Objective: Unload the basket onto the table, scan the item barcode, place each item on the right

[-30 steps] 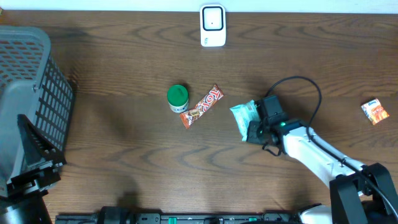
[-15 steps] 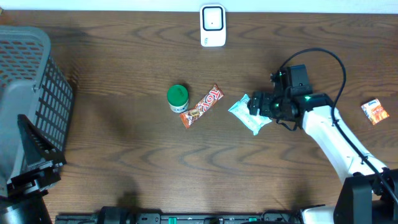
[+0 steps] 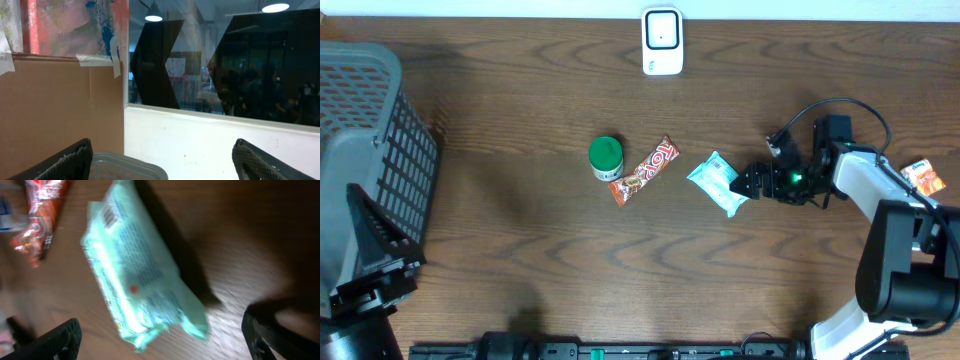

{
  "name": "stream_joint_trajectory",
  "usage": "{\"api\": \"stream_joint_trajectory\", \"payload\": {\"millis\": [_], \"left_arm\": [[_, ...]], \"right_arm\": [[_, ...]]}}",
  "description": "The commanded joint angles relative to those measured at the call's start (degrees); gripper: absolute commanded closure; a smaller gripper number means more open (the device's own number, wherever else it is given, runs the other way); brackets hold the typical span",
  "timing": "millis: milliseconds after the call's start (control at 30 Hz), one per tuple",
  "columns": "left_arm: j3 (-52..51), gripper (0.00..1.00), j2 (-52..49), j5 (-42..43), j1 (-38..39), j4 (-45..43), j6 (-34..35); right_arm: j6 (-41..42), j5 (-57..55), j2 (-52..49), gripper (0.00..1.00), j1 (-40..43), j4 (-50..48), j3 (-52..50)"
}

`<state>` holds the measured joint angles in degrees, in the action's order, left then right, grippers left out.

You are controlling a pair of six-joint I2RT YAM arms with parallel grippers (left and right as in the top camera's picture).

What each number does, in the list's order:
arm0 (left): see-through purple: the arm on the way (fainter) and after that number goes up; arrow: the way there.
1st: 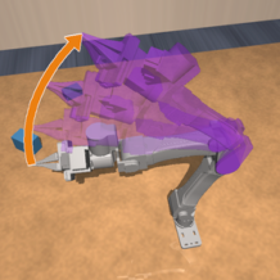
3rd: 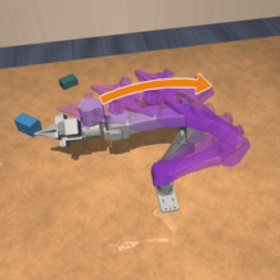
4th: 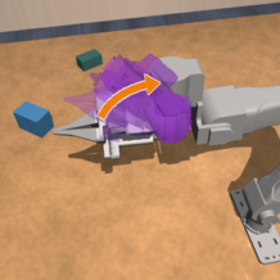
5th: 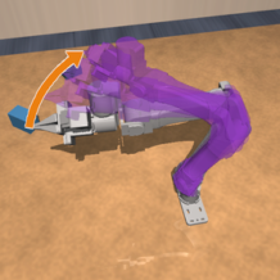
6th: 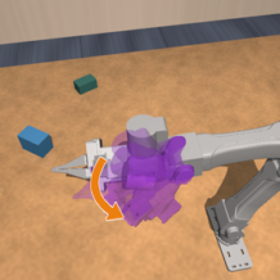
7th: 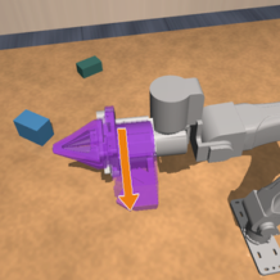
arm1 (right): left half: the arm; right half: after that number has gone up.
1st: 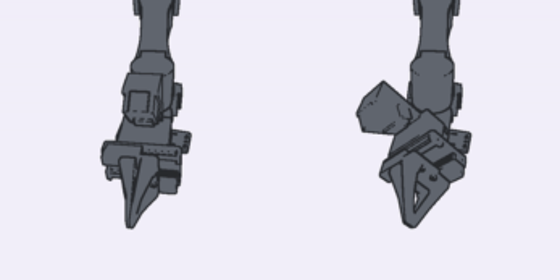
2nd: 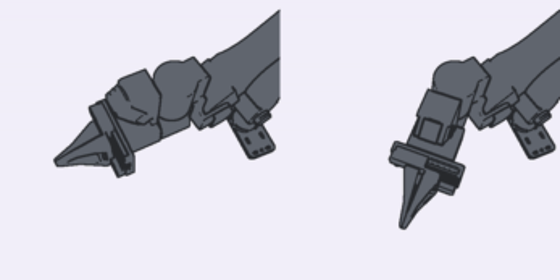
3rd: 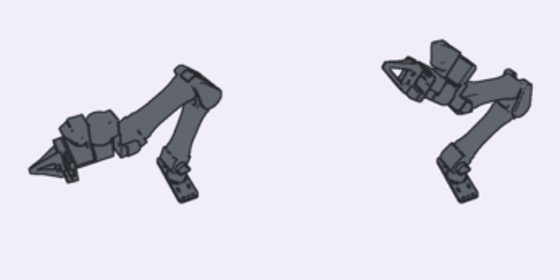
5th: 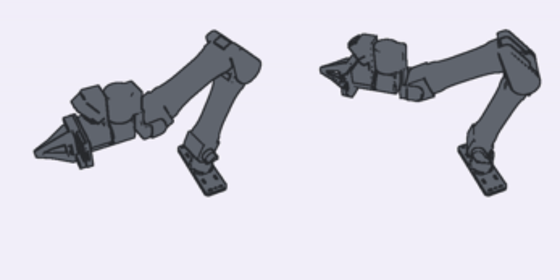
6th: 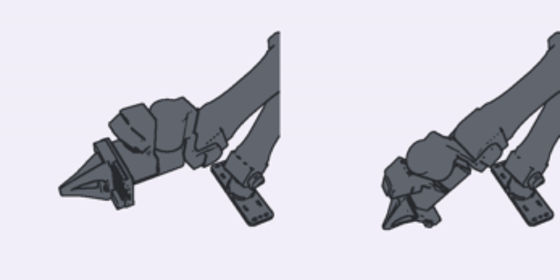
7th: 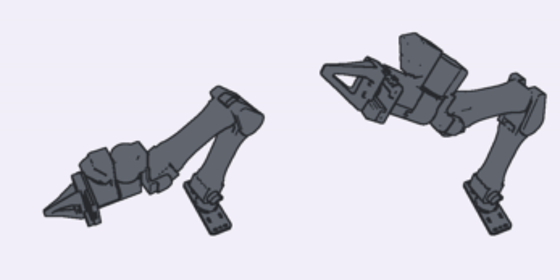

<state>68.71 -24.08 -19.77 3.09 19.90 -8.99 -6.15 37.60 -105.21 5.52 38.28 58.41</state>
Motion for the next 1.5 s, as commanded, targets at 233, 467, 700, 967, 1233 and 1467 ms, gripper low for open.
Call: {"api": "stream_joint_trajectory", "payload": {"millis": [233,467,700,967,1233,1467], "left_arm": [[-0.2,0.11,0.7,0.2,-0.3,-0.6,0.1],[-0.2,0.11,2.7,0.3,-0.3,-0.5,0.1],[-0.2,0.11,5.3,0.2,-0.3,-0.2,0.1],[-0.3,0.11,5.3,0.2,-0.3,-0.2,0.1],[-0.2,0.11,5.3,0.3,-0.3,-0.2,0.1],[-0.3,0.11,5.3,0.2,-0.3,0.0,0.1]], "right_arm": [[-4.6,-3.6,-13.3,0.01,-4.5,-0.8,-1.1],[-4.6,-8.6,-15.5,0.78,-4.7,-1.3,-1.1],[-4.8,-5.6,-14.1,0.99,-4.3,1.9,1.3],[-12.4,3.8,-4.2,0.99,-4.6,15.6,10.4],[-18.6,14.4,12.4,0.99,-8.7,21.2,11.0],[-20.9,17.0,23.9,0.99,-13.4,26.9,11.0]]}}
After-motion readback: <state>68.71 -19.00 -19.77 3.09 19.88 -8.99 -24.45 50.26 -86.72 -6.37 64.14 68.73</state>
